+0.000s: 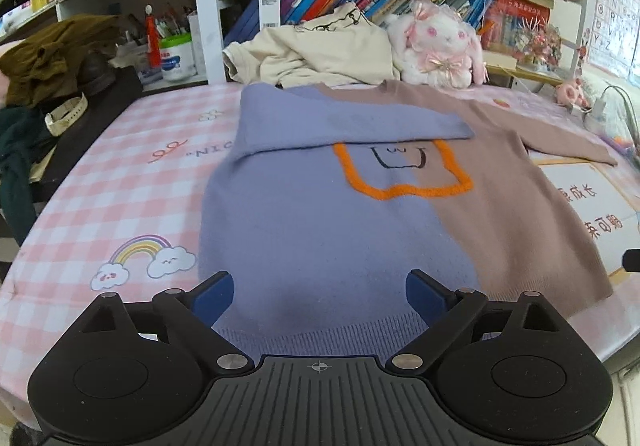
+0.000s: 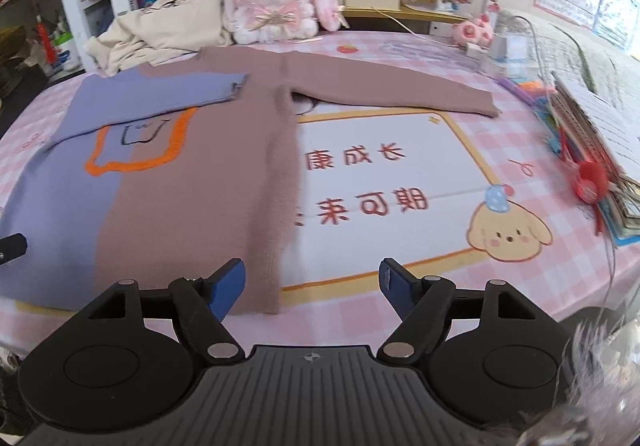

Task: Fold clothes
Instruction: 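Move the open right gripper to the mauve sleeve cuff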

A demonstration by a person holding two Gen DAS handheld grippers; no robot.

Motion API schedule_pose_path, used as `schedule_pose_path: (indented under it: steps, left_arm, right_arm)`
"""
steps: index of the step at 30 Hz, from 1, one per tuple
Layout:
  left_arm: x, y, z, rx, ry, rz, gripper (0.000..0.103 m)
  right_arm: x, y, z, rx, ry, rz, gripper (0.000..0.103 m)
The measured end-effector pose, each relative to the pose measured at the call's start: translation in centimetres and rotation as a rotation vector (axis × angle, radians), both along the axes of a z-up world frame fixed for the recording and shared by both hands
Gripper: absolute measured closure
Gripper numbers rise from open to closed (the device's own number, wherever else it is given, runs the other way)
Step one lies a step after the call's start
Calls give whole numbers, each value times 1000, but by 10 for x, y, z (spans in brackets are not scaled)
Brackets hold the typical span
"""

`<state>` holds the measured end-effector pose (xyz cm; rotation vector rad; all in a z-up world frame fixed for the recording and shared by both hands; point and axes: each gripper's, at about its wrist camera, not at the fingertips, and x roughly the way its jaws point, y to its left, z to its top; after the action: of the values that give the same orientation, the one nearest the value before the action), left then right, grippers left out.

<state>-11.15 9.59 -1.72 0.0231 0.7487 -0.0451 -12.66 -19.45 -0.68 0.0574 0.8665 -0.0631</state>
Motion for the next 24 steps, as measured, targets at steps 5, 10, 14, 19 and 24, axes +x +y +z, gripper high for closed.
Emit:
schedule_pose_path:
  steps: [5,10,14,19,24]
  left_arm:
    - [6,1,-2,-35,8,60,8]
    - [14,-9,-3,-36,18,135,8]
    - [24,-29,-2,-21,23,217,8]
    - [35,-64,-2,-15,60,362,8]
    - [28,-100,-4,-23,63,512,8]
  right_arm:
    - [9,-12,-2,6,-3,2,30]
    - [32,-35,-3,30,-24,14,31]
    - [60,-72,-7,70,-45,0,31]
    - [97,-124,-13,109,-32,19,33]
    - [129,-179,-17,120,-43,47,33]
